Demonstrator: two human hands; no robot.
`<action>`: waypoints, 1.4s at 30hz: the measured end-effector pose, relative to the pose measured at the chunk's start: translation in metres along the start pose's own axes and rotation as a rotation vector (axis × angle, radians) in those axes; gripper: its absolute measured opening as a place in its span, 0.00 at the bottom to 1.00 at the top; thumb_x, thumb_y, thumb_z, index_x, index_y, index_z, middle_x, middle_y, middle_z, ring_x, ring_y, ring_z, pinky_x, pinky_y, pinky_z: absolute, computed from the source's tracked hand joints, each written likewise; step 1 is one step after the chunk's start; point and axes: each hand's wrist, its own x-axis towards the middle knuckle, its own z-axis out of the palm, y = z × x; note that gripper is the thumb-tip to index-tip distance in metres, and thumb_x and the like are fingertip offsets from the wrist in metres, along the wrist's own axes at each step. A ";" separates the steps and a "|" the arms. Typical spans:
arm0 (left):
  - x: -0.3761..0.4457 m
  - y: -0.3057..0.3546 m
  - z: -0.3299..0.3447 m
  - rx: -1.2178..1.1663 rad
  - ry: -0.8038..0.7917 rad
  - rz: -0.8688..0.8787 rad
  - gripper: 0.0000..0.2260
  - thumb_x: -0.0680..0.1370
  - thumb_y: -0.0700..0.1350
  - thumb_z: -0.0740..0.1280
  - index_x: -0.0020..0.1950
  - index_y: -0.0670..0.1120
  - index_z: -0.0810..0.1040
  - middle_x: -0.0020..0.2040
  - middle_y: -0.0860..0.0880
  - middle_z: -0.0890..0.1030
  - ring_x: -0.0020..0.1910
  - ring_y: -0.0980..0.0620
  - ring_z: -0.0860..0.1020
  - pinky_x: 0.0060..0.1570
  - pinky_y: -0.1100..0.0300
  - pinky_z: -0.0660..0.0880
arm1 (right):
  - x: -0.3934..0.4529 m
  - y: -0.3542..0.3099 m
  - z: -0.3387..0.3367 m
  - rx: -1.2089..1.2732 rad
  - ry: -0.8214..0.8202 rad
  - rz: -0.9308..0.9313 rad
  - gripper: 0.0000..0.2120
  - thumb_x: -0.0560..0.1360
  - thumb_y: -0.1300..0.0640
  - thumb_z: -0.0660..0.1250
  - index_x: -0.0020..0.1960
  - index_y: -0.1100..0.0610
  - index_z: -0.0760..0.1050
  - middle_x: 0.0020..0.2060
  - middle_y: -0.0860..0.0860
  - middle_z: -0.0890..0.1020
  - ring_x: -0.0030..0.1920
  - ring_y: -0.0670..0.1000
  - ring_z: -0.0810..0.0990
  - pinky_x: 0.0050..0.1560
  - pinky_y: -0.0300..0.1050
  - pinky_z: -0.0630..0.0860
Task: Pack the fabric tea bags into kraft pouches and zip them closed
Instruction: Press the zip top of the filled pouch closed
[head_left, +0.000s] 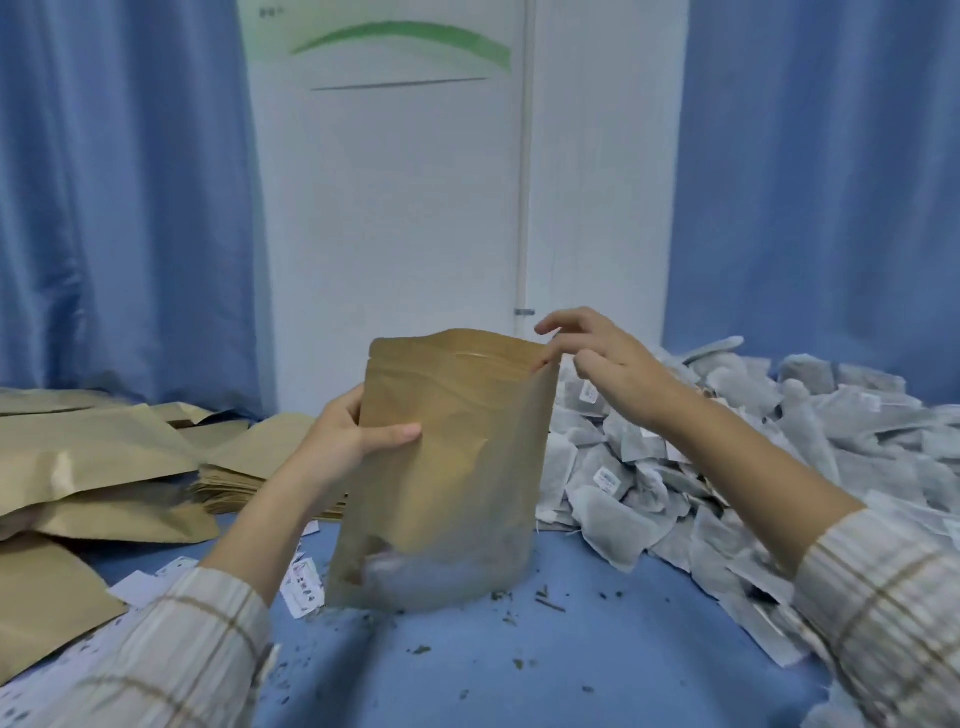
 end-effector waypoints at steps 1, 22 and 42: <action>0.003 -0.001 0.002 -0.029 -0.013 -0.006 0.16 0.62 0.39 0.75 0.48 0.49 0.82 0.47 0.46 0.85 0.42 0.50 0.83 0.35 0.61 0.78 | -0.001 0.004 0.000 0.045 -0.032 0.013 0.17 0.69 0.56 0.53 0.47 0.55 0.80 0.60 0.41 0.71 0.58 0.43 0.72 0.56 0.32 0.67; 0.038 0.017 0.029 -0.018 0.395 0.088 0.05 0.70 0.45 0.74 0.38 0.45 0.82 0.34 0.52 0.84 0.34 0.56 0.81 0.34 0.64 0.77 | 0.009 0.049 -0.008 0.533 0.243 0.204 0.18 0.59 0.54 0.78 0.48 0.51 0.81 0.35 0.53 0.85 0.38 0.47 0.82 0.41 0.35 0.78; 0.028 0.008 0.101 0.085 0.369 0.138 0.19 0.76 0.45 0.68 0.27 0.46 0.67 0.25 0.51 0.68 0.28 0.52 0.66 0.31 0.58 0.60 | 0.046 -0.017 0.052 -0.870 0.517 -0.015 0.25 0.74 0.48 0.64 0.20 0.57 0.70 0.15 0.54 0.70 0.19 0.55 0.71 0.23 0.38 0.62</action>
